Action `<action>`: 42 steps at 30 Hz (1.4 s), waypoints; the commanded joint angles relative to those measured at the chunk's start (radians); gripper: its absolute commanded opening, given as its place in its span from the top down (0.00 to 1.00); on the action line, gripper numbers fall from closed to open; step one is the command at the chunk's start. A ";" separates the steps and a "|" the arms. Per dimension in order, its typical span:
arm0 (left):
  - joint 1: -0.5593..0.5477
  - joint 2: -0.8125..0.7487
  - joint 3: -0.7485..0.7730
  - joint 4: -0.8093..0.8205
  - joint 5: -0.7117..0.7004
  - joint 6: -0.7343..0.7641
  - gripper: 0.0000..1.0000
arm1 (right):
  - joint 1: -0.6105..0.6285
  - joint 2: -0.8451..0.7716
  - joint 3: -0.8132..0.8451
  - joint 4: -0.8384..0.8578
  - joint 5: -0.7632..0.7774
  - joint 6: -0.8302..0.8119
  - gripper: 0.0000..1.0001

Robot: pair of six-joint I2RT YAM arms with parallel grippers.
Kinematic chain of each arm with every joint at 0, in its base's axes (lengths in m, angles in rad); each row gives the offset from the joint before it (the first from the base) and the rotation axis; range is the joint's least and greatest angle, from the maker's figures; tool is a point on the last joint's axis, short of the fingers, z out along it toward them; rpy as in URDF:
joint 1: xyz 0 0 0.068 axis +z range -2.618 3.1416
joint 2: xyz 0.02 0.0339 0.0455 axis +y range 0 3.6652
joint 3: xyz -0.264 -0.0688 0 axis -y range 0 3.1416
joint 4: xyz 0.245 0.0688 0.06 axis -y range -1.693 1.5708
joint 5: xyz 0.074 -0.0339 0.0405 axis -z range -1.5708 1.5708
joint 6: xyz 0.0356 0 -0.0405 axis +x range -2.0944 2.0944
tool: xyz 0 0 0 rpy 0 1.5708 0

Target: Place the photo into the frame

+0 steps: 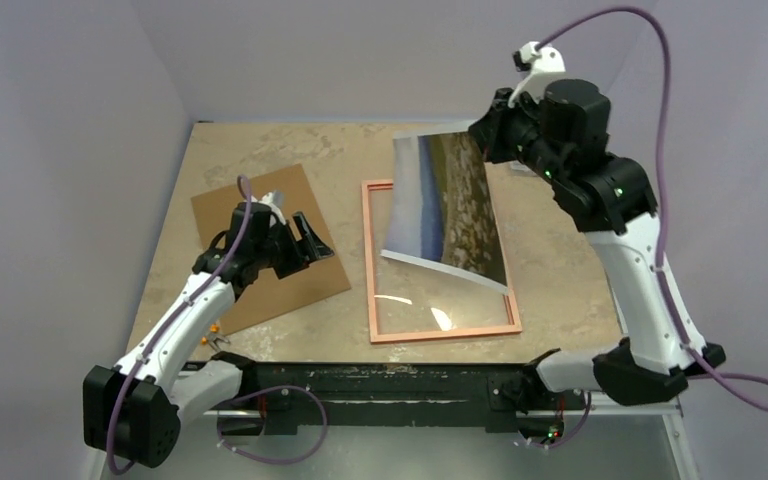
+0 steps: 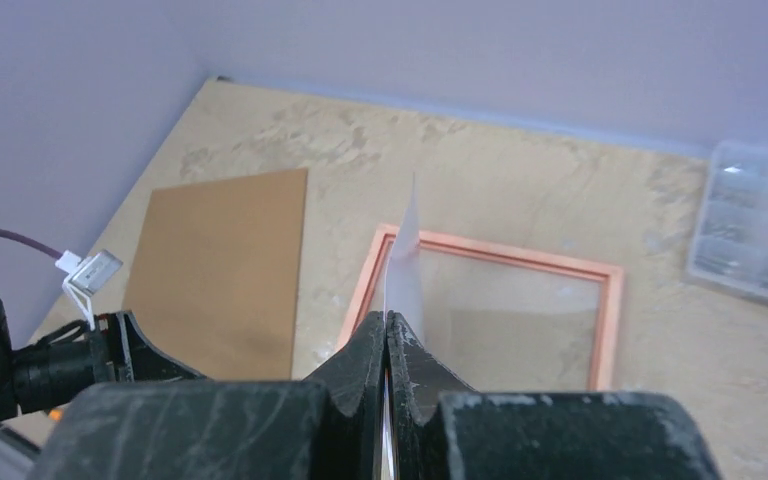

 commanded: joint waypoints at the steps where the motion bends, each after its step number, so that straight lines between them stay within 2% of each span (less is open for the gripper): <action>1: -0.022 0.020 0.036 0.053 0.020 -0.024 0.30 | 0.004 -0.126 -0.085 0.086 0.095 -0.093 1.00; 6: -0.027 0.021 0.030 0.084 0.045 -0.050 0.30 | 0.005 -0.218 -0.295 0.234 -0.113 -0.064 1.00; 11: -0.030 0.007 0.016 0.125 0.076 -0.089 0.30 | 0.035 -0.215 -0.479 0.333 -0.387 -0.040 1.00; 15: -0.030 -0.020 -0.001 0.151 0.088 -0.124 0.29 | 0.160 -0.188 -0.612 0.392 -0.438 -0.045 1.00; 17: -0.030 -0.035 -0.011 0.168 0.092 -0.147 0.28 | 0.199 -0.175 -0.681 0.466 -0.537 -0.005 1.00; 20: -0.030 -0.041 -0.028 0.199 0.113 -0.183 0.23 | 0.247 -0.164 -0.794 0.588 -0.615 0.057 1.00; 28: -0.030 0.017 -0.109 0.310 0.173 -0.247 0.20 | 0.319 -0.118 -0.943 0.802 -0.735 0.137 1.00; 30: -0.030 0.049 -0.118 0.316 0.182 -0.246 0.20 | 0.322 -0.098 -0.968 0.850 -0.767 0.165 0.89; 32: -0.030 0.083 -0.126 0.316 0.195 -0.240 0.20 | 0.326 -0.073 -0.977 0.899 -0.817 0.193 0.68; 36: -0.036 0.143 -0.141 0.308 0.198 -0.227 0.20 | 0.330 -0.044 -0.989 0.983 -0.880 0.260 0.38; 39: -0.047 0.180 -0.148 0.298 0.174 -0.206 0.21 | 0.328 -0.043 -0.974 0.973 -0.870 0.267 0.29; 42: -0.059 0.230 -0.148 0.323 0.159 -0.188 0.22 | 0.320 -0.048 -0.957 0.925 -0.781 0.273 0.26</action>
